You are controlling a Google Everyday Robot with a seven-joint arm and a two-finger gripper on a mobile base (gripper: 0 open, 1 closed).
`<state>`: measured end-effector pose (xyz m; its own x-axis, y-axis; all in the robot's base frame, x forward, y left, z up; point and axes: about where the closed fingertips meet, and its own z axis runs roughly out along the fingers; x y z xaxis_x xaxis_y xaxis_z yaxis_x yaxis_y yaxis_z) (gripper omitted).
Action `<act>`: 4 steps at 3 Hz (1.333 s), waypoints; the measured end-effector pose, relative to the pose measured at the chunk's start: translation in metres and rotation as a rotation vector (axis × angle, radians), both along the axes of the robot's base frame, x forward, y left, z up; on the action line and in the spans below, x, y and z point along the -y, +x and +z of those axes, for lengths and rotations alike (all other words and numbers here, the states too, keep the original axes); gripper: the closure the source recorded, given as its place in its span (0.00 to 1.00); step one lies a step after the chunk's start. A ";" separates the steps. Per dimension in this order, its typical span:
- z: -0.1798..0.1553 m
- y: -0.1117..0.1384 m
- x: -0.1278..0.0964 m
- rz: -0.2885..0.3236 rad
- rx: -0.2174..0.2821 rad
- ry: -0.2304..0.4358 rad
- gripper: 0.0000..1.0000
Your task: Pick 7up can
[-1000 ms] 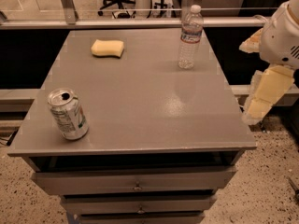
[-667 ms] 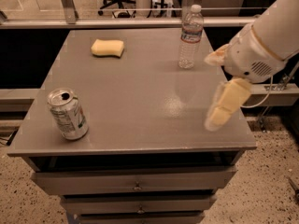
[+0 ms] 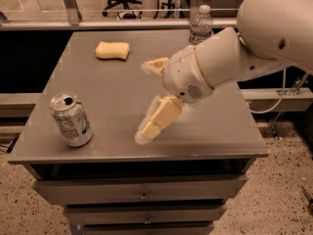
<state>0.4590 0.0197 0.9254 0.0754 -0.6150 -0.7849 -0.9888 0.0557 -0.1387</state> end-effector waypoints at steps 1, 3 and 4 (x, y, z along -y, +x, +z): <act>0.005 -0.001 -0.013 0.013 0.012 0.028 0.00; -0.005 0.012 -0.052 0.026 0.011 0.134 0.00; -0.014 0.026 -0.091 0.053 0.001 0.228 0.00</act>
Offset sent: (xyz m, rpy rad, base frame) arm -0.0016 0.0179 0.0058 0.0739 -0.0180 0.0034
